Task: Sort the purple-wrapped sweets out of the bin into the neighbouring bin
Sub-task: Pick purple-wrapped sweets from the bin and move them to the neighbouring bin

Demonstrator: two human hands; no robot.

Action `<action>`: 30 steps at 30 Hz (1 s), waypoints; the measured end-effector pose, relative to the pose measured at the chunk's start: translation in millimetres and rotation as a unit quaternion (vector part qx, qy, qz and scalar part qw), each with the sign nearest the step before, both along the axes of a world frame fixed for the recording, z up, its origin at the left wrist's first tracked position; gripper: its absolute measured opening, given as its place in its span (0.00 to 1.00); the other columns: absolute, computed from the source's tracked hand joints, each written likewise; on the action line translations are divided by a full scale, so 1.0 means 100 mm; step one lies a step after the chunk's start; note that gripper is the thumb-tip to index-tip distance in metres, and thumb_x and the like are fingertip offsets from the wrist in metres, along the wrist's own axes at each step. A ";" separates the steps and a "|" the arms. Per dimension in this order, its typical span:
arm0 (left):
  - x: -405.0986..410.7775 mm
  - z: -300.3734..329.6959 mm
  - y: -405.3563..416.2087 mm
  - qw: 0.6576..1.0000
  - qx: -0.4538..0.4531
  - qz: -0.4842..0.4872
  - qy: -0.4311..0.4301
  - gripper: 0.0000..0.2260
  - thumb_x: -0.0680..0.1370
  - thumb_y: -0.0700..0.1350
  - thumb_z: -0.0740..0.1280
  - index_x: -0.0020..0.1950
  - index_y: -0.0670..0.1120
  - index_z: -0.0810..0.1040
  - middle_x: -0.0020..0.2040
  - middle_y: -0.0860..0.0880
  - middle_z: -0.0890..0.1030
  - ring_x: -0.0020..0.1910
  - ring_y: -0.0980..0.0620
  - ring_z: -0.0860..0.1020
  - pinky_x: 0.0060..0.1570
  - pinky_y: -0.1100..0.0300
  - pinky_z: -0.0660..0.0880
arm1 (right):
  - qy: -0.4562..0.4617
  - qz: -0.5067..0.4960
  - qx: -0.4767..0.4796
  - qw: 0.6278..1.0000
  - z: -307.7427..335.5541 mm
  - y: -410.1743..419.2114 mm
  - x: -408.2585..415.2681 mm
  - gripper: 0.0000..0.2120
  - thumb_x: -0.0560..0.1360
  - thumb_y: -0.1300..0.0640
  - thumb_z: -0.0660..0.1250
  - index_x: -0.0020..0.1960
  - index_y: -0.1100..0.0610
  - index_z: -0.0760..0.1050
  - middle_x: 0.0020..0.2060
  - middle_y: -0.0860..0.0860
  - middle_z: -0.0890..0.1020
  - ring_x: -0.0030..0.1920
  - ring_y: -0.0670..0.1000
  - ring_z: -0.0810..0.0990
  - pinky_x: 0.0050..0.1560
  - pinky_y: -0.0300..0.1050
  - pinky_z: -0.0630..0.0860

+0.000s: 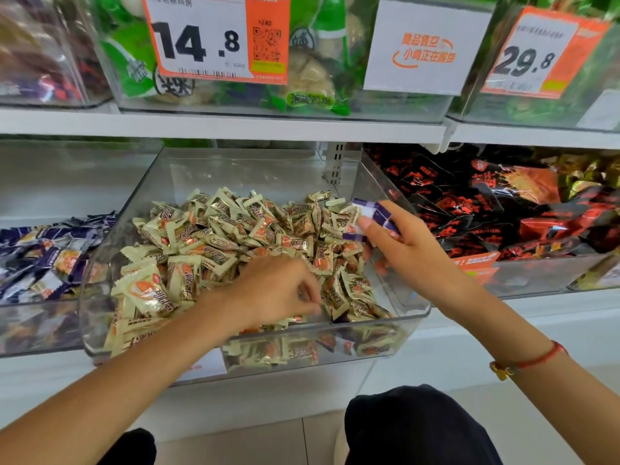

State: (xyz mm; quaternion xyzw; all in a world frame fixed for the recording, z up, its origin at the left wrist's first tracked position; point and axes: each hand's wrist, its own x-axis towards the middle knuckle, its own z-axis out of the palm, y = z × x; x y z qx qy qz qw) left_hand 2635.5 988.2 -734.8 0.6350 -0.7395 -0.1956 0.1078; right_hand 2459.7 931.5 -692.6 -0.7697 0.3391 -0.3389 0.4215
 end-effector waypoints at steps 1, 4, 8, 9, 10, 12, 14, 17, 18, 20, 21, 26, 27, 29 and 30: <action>-0.05 -0.03 -0.04 0.998 0.033 -0.031 -0.051 0.13 0.72 0.58 0.70 0.52 0.55 0.83 0.44 0.63 0.80 0.43 0.63 0.77 0.51 0.61 0.74 | 0.002 0.004 0.000 1.000 0.00 0.01 -0.03 0.06 0.81 0.58 0.59 0.51 0.60 0.72 0.29 0.47 0.76 0.26 0.45 0.71 0.28 0.39 0.70; -0.20 -0.08 -0.18 0.988 0.090 -0.051 -0.112 0.19 0.70 0.61 0.72 0.55 0.52 0.82 0.51 0.57 0.82 0.51 0.54 0.78 0.48 0.60 0.72 | 0.035 0.017 -0.018 0.999 -0.01 0.06 -0.08 0.06 0.81 0.58 0.59 0.51 0.61 0.72 0.32 0.53 0.76 0.25 0.41 0.72 0.29 0.39 0.70; -0.28 -0.13 -0.30 0.984 0.079 -0.041 -0.153 0.18 0.68 0.58 0.75 0.53 0.50 0.81 0.51 0.54 0.80 0.50 0.51 0.77 0.44 0.60 0.69 | 0.060 0.020 -0.033 0.997 -0.01 0.08 -0.09 0.07 0.81 0.58 0.60 0.52 0.62 0.72 0.33 0.51 0.75 0.25 0.39 0.72 0.30 0.35 0.70; -0.26 -0.13 -0.30 0.983 0.069 -0.039 -0.163 0.15 0.71 0.56 0.74 0.54 0.50 0.81 0.52 0.54 0.79 0.53 0.51 0.77 0.45 0.60 0.67 | 0.064 0.024 -0.030 0.997 -0.01 0.07 -0.09 0.08 0.81 0.58 0.60 0.52 0.63 0.72 0.33 0.52 0.75 0.25 0.39 0.73 0.30 0.35 0.70; -0.23 -0.12 -0.30 0.984 0.060 -0.033 -0.163 0.15 0.72 0.55 0.72 0.55 0.51 0.80 0.54 0.54 0.79 0.54 0.51 0.77 0.46 0.60 0.67 | 0.068 0.029 -0.024 0.997 -0.01 0.06 -0.10 0.08 0.81 0.58 0.60 0.52 0.63 0.72 0.33 0.52 0.75 0.25 0.39 0.73 0.29 0.36 0.70; -0.14 -0.08 -0.24 0.991 0.042 -0.006 -0.124 0.17 0.73 0.56 0.71 0.58 0.51 0.79 0.54 0.54 0.80 0.54 0.52 0.77 0.51 0.58 0.70 | 0.069 0.038 -0.008 0.997 -0.03 0.03 -0.10 0.08 0.80 0.58 0.60 0.53 0.62 0.73 0.31 0.49 0.76 0.26 0.40 0.73 0.29 0.38 0.70; -0.06 0.01 -0.09 0.999 0.014 0.021 -0.044 0.17 0.74 0.55 0.70 0.60 0.51 0.77 0.55 0.54 0.80 0.53 0.55 0.78 0.56 0.55 0.73 | 0.064 0.051 0.014 0.997 -0.06 0.01 -0.09 0.08 0.80 0.58 0.61 0.55 0.61 0.74 0.29 0.46 0.76 0.29 0.42 0.74 0.28 0.36 0.71; 0.08 0.17 0.27 0.992 -0.071 0.080 0.069 0.15 0.75 0.54 0.67 0.62 0.54 0.75 0.55 0.60 0.78 0.52 0.62 0.76 0.57 0.59 0.74 | 0.046 0.075 0.038 0.995 -0.11 0.04 0.03 0.09 0.80 0.59 0.62 0.54 0.64 0.74 0.29 0.48 0.76 0.30 0.44 0.74 0.26 0.36 0.69; 0.15 0.22 0.42 0.983 -0.111 0.109 0.099 0.14 0.75 0.54 0.67 0.61 0.57 0.74 0.52 0.64 0.76 0.51 0.65 0.75 0.56 0.62 0.74 | 0.043 0.082 0.040 0.995 -0.11 0.06 0.09 0.09 0.80 0.59 0.62 0.54 0.64 0.74 0.30 0.49 0.76 0.30 0.45 0.74 0.26 0.36 0.69; 0.33 0.30 0.71 0.952 -0.194 0.174 0.158 0.14 0.72 0.56 0.66 0.57 0.59 0.74 0.49 0.66 0.76 0.49 0.69 0.75 0.50 0.67 0.74 | 0.038 0.100 0.040 0.994 -0.08 0.13 0.26 0.08 0.80 0.58 0.62 0.52 0.62 0.75 0.30 0.47 0.76 0.30 0.44 0.74 0.26 0.35 0.69; 0.43 0.33 0.85 0.931 -0.231 0.210 0.187 0.14 0.71 0.57 0.67 0.55 0.60 0.75 0.48 0.66 0.77 0.47 0.69 0.75 0.47 0.67 0.74 | 0.037 0.111 0.038 0.992 -0.08 0.18 0.37 0.08 0.80 0.58 0.62 0.51 0.62 0.75 0.29 0.46 0.76 0.28 0.42 0.74 0.27 0.33 0.68; 1.12 0.37 1.48 0.820 -0.393 0.368 0.196 0.10 0.65 0.59 0.73 0.43 0.69 0.76 0.41 0.63 0.80 0.38 0.61 0.77 0.36 0.69 0.73 | 0.010 0.173 0.031 0.984 0.06 0.52 1.06 0.10 0.80 0.54 0.62 0.54 0.60 0.76 0.29 0.45 0.77 0.27 0.41 0.71 0.27 0.34 0.66; 1.27 0.34 1.56 0.804 -0.412 0.391 0.176 0.10 0.65 0.62 0.73 0.42 0.71 0.76 0.40 0.61 0.81 0.38 0.60 0.77 0.38 0.64 0.74 | 0.005 0.187 0.017 0.982 0.09 0.59 1.23 0.10 0.80 0.54 0.62 0.53 0.61 0.76 0.31 0.47 0.76 0.26 0.41 0.70 0.27 0.33 0.65; 1.58 0.30 1.67 0.786 -0.424 0.430 0.129 0.09 0.68 0.60 0.73 0.44 0.70 0.76 0.40 0.56 0.81 0.39 0.54 0.78 0.40 0.57 0.75 | 0.000 0.209 -0.033 0.977 0.17 0.74 1.59 0.09 0.80 0.54 0.62 0.50 0.60 0.75 0.33 0.49 0.75 0.28 0.41 0.70 0.30 0.32 0.66; 1.71 0.28 1.71 0.784 -0.424 0.443 0.097 0.09 0.70 0.56 0.73 0.47 0.67 0.76 0.43 0.54 0.81 0.40 0.52 0.78 0.41 0.55 0.76 | 0.007 0.218 -0.072 0.973 0.21 0.80 1.79 0.07 0.80 0.54 0.62 0.50 0.58 0.74 0.34 0.49 0.75 0.31 0.43 0.71 0.33 0.33 0.67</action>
